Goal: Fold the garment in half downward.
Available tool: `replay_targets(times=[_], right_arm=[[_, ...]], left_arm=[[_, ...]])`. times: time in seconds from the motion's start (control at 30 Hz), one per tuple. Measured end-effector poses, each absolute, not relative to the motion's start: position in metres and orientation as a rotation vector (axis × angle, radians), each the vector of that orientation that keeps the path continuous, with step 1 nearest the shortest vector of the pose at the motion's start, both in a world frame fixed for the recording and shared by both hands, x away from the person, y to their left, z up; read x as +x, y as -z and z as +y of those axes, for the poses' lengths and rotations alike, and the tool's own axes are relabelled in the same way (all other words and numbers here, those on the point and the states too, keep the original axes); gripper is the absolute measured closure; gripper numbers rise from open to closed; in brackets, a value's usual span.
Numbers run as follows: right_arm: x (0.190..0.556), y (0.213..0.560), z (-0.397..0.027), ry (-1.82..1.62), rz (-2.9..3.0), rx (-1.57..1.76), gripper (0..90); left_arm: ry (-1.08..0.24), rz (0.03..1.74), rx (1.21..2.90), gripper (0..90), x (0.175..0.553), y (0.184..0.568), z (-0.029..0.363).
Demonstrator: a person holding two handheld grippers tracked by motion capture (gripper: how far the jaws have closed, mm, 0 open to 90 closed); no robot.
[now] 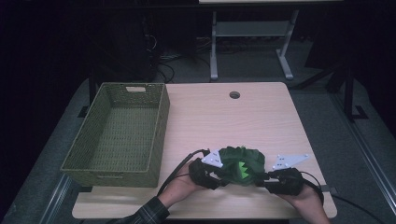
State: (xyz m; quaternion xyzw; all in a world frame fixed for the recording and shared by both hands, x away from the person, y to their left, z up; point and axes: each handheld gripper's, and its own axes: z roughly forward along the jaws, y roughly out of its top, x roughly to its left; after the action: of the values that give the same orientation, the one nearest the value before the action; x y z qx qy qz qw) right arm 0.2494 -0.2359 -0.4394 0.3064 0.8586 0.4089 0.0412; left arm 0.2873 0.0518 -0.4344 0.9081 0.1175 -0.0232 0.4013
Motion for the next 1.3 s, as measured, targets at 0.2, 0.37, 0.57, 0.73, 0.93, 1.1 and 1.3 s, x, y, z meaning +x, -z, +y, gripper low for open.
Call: replay_targets(times=[0.2,0.37,0.57,0.73,0.93,1.1,1.3], right_arm=[[0.239,0.431,-0.236,-1.269,2.622,0.913,58.2],[0.242,0.422,-0.238,-1.308,2.568,0.908,74.4],[0.264,0.428,-0.234,-1.257,2.571,0.940,88.5],[0.275,0.446,-0.229,-1.164,2.617,0.971,89.7],[0.280,0.459,-0.225,-1.105,2.643,0.979,89.9],[0.281,0.467,-0.221,-1.075,2.670,0.979,89.9],[0.278,0.464,-0.228,-1.062,2.657,0.985,89.8]], left_arm=[[0.053,0.293,2.293,55.4,0.285,0.425,0.059],[0.020,0.298,2.260,67.6,0.290,0.415,0.059],[-0.024,0.345,2.272,88.4,0.304,0.420,0.048],[-0.034,0.417,2.342,89.6,0.316,0.441,0.039],[-0.045,0.422,2.402,89.7,0.322,0.456,0.031],[-0.070,0.422,2.418,89.7,0.323,0.461,0.025],[-0.068,0.423,2.409,89.5,0.321,0.457,0.031]])
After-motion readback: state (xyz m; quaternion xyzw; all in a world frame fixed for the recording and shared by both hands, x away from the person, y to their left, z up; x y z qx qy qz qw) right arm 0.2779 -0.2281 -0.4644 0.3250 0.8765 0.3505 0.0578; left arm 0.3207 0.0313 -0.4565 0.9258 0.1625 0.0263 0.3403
